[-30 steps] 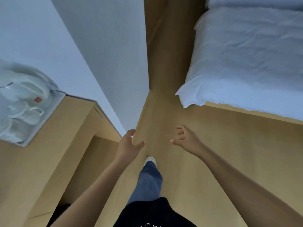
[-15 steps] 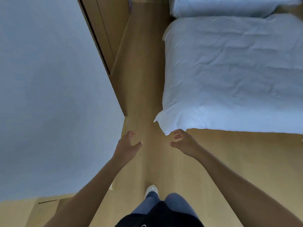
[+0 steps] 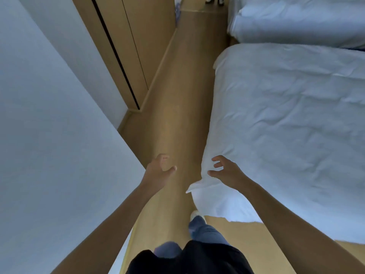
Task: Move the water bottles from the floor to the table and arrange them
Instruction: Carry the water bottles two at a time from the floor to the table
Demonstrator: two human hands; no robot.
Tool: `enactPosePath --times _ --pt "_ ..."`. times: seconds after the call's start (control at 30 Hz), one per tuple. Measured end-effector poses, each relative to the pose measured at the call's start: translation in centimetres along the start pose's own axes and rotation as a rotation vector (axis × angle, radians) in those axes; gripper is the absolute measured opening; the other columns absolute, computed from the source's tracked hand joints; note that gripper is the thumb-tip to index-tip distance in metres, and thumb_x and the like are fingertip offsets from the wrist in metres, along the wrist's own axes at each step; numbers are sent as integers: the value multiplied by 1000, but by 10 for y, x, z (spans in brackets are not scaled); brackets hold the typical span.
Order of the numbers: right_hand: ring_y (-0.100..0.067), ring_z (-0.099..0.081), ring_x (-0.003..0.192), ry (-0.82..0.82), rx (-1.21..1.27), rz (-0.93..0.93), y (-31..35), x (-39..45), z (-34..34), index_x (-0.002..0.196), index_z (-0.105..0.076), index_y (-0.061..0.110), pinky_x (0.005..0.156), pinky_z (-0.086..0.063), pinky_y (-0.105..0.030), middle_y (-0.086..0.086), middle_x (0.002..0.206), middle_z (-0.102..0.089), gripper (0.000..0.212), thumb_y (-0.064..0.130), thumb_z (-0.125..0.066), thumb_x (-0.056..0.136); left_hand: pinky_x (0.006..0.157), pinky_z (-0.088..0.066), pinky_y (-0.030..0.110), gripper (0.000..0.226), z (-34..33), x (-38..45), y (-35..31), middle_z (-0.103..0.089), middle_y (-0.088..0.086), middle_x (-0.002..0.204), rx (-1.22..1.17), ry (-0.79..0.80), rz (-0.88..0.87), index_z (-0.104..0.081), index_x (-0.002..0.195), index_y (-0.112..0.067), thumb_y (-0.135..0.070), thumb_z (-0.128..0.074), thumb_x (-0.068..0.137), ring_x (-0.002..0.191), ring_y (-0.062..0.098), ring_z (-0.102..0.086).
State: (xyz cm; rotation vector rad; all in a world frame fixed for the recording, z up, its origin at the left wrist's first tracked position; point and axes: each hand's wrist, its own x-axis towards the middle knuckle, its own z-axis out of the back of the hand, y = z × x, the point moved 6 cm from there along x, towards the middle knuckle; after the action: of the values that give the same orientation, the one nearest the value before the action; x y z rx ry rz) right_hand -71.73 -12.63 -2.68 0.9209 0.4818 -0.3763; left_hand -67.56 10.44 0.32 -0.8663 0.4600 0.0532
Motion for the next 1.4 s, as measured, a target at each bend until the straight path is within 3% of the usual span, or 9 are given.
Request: enactPosePath --times 0.2,0.27,0.5,0.6,0.8,0.87,1.1,1.23,1.4 --pt "-13 -51 103 16 -2 55 57 105 71 135 -46 19 68 -41 -16 -4 134 -53 52 32 -67 90 99 -40 25 52 16 102 -55 -47 1 143 19 -29 27 -43 137 -20 -34 -62 91 131 15 -44" --pt "-14 -52 104 26 6 63 75 139 87 136 -45 20 68 -43 -16 -3 133 -53 53 33 -67 90 95 -35 21 52 26 136 -68 -48 -1 142 40 -33 34 -42 138 -21 -35 -61 91 131 15 -44" --pt "-22 -53 117 19 -68 79 150 272 134 139 -44 16 97 -47 -35 -6 134 -52 54 32 -65 91 90 -34 23 52 69 288 -108 -46 -2 141 24 -34 16 -42 139 -23 -34 -60 91 127 12 -45" --pt "-23 -51 123 38 -135 92 195 333 155 139 -44 12 103 -44 -34 -7 138 -48 51 28 -61 94 91 -37 26 49 96 363 -134 -46 -2 141 -4 -29 5 -44 137 -23 -33 -60 92 125 12 -46" --pt "-24 -57 111 4 -141 101 272 436 206 132 -49 11 95 -48 -36 -6 124 -53 42 28 -59 96 90 -34 19 44 144 495 -200 -47 8 140 -53 -24 -34 -46 135 -6 -14 -59 94 129 17 -45" --pt "-21 -58 105 -12 -101 75 284 471 223 129 -49 11 92 -50 -36 -2 116 -56 42 29 -61 93 92 -35 20 44 152 534 -215 -47 8 141 -62 -7 -37 -47 135 -7 -15 -60 93 130 17 -44" --pt "-25 -59 110 -25 -84 17 306 620 297 134 -44 10 93 -49 -36 -6 118 -59 52 27 -65 90 97 -35 24 48 158 694 -276 -45 6 143 -15 62 -68 -45 137 -13 -24 -61 93 131 17 -43" --pt "-21 -57 113 -52 -50 39 328 722 365 138 -43 14 89 -44 -26 -5 125 -58 57 30 -68 89 99 -37 28 46 159 805 -325 -49 8 140 -14 47 -56 -48 133 -13 -24 -63 91 127 19 -47" --pt "-17 -57 105 -68 1 45 360 831 452 135 -46 11 87 -50 -30 -4 119 -57 55 26 -70 87 96 -39 25 43 165 921 -400 -55 10 135 -5 20 -43 -53 128 -12 -22 -67 88 123 21 -52"
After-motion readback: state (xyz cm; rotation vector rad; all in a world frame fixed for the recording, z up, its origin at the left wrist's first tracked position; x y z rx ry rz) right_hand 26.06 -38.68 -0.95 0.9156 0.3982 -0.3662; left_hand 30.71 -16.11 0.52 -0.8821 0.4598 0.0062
